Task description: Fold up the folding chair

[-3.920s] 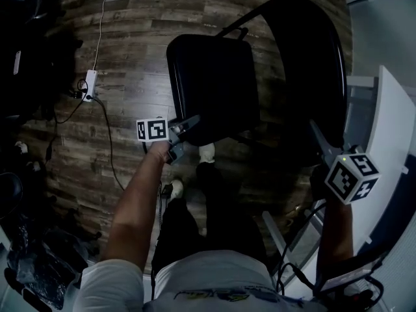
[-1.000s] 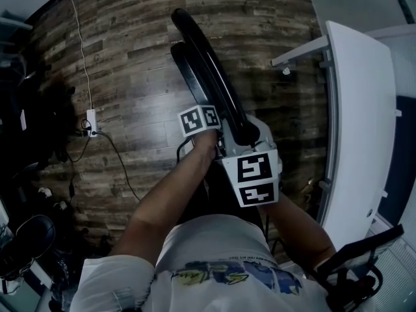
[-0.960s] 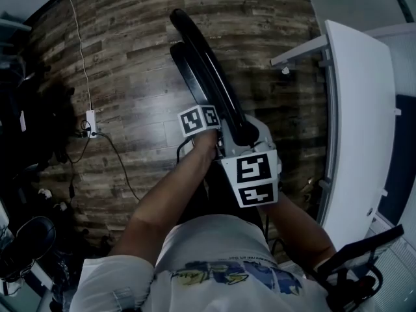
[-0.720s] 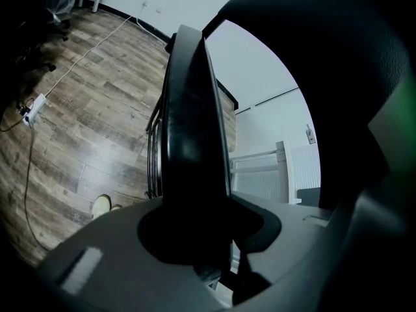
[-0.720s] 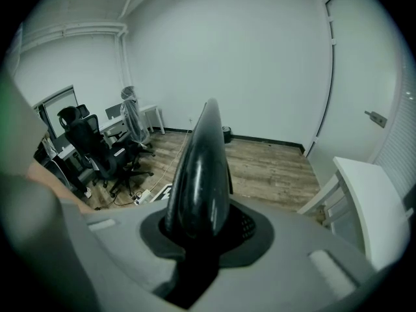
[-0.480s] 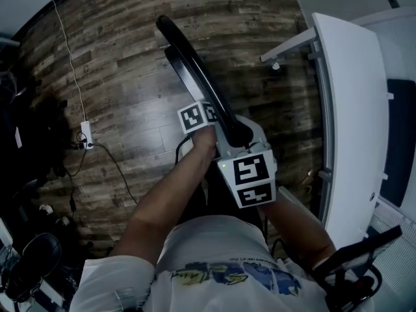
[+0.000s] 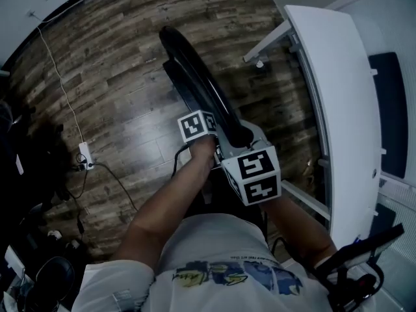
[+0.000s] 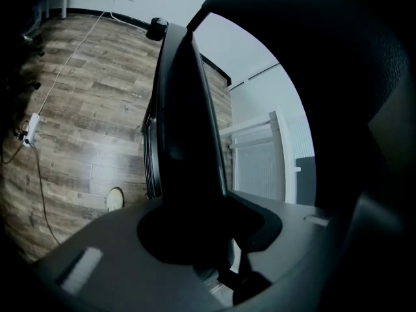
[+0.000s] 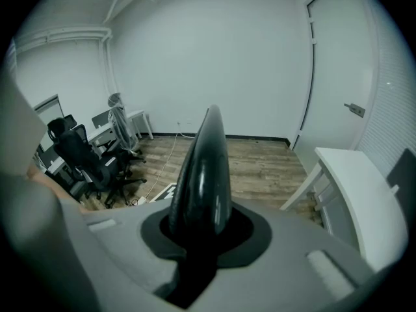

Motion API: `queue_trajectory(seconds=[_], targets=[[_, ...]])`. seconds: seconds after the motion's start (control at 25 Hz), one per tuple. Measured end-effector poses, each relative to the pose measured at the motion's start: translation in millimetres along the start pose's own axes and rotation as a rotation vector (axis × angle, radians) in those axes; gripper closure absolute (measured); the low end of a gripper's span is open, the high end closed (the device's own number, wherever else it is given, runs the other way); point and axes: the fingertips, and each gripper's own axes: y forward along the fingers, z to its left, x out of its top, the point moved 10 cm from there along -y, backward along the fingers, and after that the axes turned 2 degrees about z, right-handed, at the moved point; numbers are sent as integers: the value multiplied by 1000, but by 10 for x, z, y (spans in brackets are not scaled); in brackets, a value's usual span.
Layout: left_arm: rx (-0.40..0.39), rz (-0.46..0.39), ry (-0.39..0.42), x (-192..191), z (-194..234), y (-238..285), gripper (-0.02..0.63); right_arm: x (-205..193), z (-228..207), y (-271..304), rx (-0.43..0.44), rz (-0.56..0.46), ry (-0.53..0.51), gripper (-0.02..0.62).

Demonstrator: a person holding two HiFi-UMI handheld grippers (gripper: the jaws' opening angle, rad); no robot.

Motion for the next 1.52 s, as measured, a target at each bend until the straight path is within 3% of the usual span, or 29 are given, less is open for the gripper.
queue_trajectory(seconds=[0.36, 0.84, 1.52], targets=[[24, 67, 61, -292, -315, 236, 466, -304, -327, -291, -24, -16, 67, 532], [38, 61, 137, -747, -1041, 796, 463, -850, -1080, -831, -51, -60, 98, 532], [80, 78, 138, -1211, -2047, 1753, 463, -1501, -2399, -1314, -37, -60, 139, 534]])
